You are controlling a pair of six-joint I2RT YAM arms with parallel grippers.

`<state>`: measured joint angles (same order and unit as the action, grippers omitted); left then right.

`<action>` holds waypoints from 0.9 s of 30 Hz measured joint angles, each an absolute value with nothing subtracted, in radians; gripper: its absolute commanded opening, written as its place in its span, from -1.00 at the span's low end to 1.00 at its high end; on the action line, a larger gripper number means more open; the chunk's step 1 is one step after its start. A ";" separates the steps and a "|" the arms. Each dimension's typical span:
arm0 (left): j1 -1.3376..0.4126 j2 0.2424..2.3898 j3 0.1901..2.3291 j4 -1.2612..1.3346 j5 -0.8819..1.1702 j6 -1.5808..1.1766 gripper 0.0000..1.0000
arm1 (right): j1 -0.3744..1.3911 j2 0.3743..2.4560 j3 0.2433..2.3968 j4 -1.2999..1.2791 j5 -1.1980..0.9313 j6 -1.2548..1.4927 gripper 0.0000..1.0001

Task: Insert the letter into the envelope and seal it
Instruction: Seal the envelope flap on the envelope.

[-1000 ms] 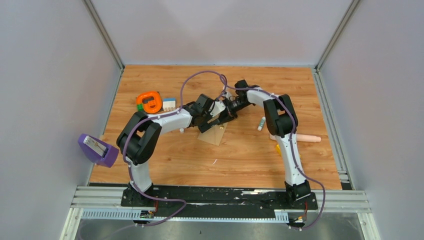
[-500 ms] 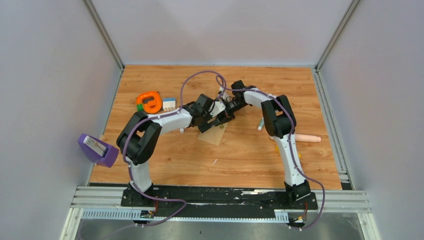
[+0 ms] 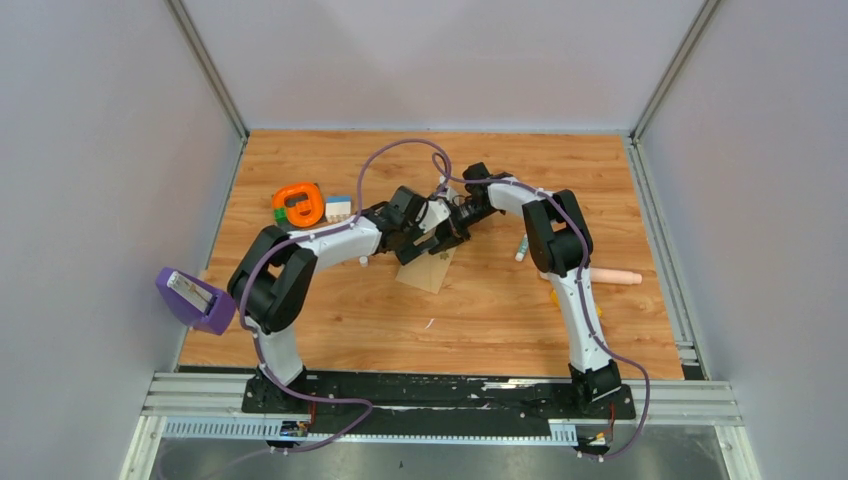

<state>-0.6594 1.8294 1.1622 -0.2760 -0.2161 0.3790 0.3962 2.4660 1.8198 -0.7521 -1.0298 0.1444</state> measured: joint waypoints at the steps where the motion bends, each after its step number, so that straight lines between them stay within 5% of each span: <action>1: -0.657 1.821 1.162 -0.278 -0.215 0.379 1.00 | 0.396 2.466 1.818 -0.754 -1.031 0.144 -1.00; 13: -0.594 1.618 1.156 -0.269 -0.031 0.316 1.00 | 0.397 2.465 1.814 -0.758 -1.032 0.144 -1.00; 27: -0.601 1.625 1.119 -0.272 0.064 0.294 1.00 | 0.401 2.458 1.820 -0.765 -1.024 0.127 -1.00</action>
